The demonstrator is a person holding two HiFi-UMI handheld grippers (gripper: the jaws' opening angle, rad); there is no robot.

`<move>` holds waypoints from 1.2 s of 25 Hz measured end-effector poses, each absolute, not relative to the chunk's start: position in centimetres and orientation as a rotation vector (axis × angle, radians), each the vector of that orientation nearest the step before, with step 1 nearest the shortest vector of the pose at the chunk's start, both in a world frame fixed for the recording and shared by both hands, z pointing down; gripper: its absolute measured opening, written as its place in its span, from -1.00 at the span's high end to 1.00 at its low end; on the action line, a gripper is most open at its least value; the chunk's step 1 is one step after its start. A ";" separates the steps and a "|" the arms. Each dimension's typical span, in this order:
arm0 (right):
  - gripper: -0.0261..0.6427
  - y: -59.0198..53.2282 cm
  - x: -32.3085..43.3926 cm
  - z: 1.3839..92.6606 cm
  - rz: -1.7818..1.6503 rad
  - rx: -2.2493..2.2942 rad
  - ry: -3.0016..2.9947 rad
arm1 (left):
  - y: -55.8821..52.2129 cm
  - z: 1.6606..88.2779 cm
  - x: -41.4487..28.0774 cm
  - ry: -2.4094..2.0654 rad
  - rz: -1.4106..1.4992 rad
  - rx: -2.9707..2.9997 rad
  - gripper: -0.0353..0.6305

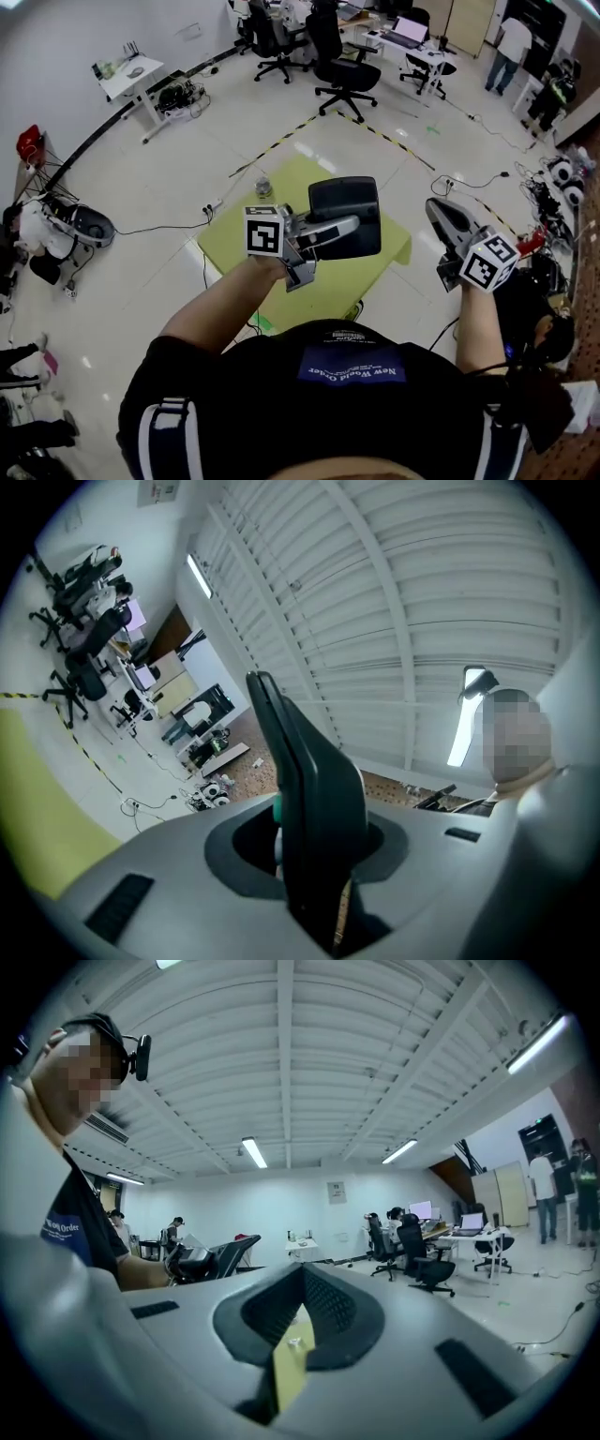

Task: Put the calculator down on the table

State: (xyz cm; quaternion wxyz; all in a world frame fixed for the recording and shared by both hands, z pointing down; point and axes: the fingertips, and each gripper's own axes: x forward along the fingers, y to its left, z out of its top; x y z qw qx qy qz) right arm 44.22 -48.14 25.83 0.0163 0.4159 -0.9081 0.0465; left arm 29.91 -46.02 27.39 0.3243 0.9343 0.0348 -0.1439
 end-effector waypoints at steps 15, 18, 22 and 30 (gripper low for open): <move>0.96 -69.4 40.5 28.6 0.218 0.992 -2.878 | -73.7 31.5 25.3 -0.323 -0.213 2.420 0.50; 0.96 -72.6 38.4 30.5 0.212 0.936 -2.885 | -79.0 34.1 23.3 -0.382 -0.168 2.393 0.50; 0.96 -75.6 36.9 33.6 0.233 0.894 -2.862 | -85.5 38.5 21.3 -0.420 -0.061 2.374 0.50; 0.96 -82.8 35.8 39.9 0.281 0.897 -2.788 | -96.1 49.3 17.7 -0.407 0.108 2.300 0.50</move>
